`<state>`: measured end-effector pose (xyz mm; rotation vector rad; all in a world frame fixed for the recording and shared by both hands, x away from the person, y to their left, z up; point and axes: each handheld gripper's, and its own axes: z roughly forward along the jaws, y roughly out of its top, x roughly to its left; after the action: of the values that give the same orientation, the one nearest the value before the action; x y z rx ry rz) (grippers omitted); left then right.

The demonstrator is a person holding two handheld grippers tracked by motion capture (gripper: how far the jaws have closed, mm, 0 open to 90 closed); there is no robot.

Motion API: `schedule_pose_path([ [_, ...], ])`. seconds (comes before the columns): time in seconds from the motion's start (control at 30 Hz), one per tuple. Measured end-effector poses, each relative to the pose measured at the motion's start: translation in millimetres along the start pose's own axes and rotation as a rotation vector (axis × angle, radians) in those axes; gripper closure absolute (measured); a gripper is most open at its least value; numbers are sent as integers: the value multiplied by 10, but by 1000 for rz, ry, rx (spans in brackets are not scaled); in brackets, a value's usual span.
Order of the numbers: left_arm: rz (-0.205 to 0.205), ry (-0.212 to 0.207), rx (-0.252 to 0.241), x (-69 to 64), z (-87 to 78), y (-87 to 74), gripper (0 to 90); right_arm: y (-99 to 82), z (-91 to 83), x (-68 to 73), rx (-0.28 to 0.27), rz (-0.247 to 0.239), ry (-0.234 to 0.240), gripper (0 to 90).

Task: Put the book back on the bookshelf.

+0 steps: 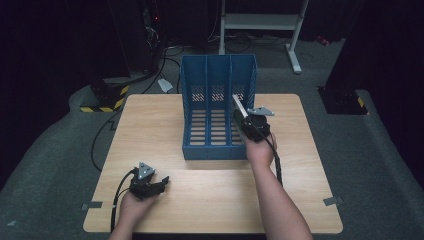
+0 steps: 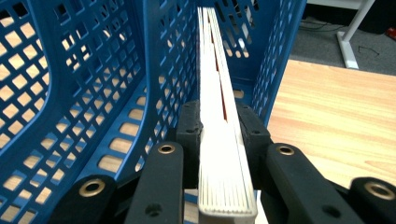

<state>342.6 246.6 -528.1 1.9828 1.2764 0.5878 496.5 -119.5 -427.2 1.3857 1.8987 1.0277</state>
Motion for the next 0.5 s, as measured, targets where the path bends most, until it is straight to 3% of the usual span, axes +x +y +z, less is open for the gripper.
schedule_pose_path([
  [0.5,0,0,0,0,0,0,346,-90,8,32,30,-20,-3,742],
])
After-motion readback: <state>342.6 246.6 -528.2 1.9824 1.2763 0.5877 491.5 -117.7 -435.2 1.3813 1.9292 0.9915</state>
